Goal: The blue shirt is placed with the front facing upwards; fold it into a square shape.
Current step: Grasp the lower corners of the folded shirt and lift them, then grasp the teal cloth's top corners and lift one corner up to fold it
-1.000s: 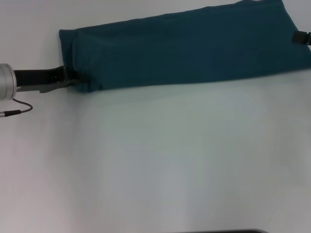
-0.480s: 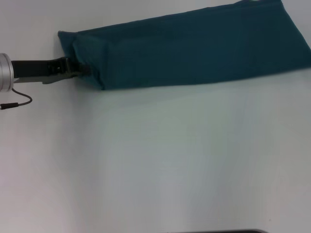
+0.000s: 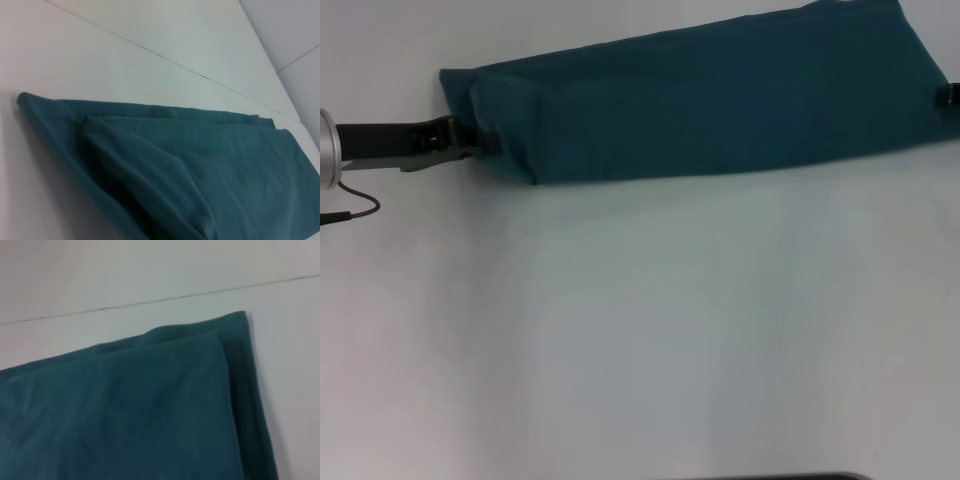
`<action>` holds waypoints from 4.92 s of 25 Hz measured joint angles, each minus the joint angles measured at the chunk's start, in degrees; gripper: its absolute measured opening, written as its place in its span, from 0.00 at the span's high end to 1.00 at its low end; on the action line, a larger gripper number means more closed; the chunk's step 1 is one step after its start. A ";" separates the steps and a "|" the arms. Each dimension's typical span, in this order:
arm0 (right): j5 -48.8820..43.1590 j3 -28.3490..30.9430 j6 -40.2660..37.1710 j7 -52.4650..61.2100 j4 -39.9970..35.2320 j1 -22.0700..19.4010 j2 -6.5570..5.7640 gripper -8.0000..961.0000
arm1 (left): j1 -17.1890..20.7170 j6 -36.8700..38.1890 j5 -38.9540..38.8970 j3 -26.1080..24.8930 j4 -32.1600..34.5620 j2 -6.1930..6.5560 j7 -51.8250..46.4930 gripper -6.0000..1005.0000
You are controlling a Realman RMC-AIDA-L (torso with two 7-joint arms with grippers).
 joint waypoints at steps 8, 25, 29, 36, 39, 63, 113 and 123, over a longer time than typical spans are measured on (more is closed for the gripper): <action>-0.01 0.02 4.27 -1.83 4.19 0.53 0.15 0.13 | 0.24 0.01 0.00 0.10 -0.02 -0.17 0.17 0.98; -0.03 -0.08 5.99 -3.97 11.10 3.05 -0.42 0.14 | 0.63 0.18 0.01 0.39 -0.02 -0.42 0.27 0.98; 2.80 0.92 4.02 -2.44 8.73 2.14 -0.46 0.14 | 0.65 0.22 0.01 0.36 -0.05 -0.43 0.28 0.98; 4.91 0.24 1.20 -2.07 6.37 1.14 -0.72 0.22 | 0.94 0.11 0.01 0.10 -0.10 -0.44 0.28 0.98; 4.77 -0.12 1.04 -1.85 6.45 1.14 -0.72 0.34 | 0.94 0.06 0.01 0.04 -0.11 -0.42 0.24 0.98; -10.46 -4.93 -21.56 3.31 -0.43 1.82 -2.33 0.97 | 1.92 17.15 5.65 0.13 -2.04 5.31 -0.60 0.98; -15.22 -2.48 -34.79 0.04 -5.81 -2.76 -0.43 0.80 | 12.31 32.30 18.73 -11.19 -15.27 1.34 0.69 0.78; 8.76 7.09 -40.44 -14.06 -8.93 -4.42 -1.37 0.53 | 11.79 36.44 -1.74 -18.30 -12.67 0.62 17.40 0.39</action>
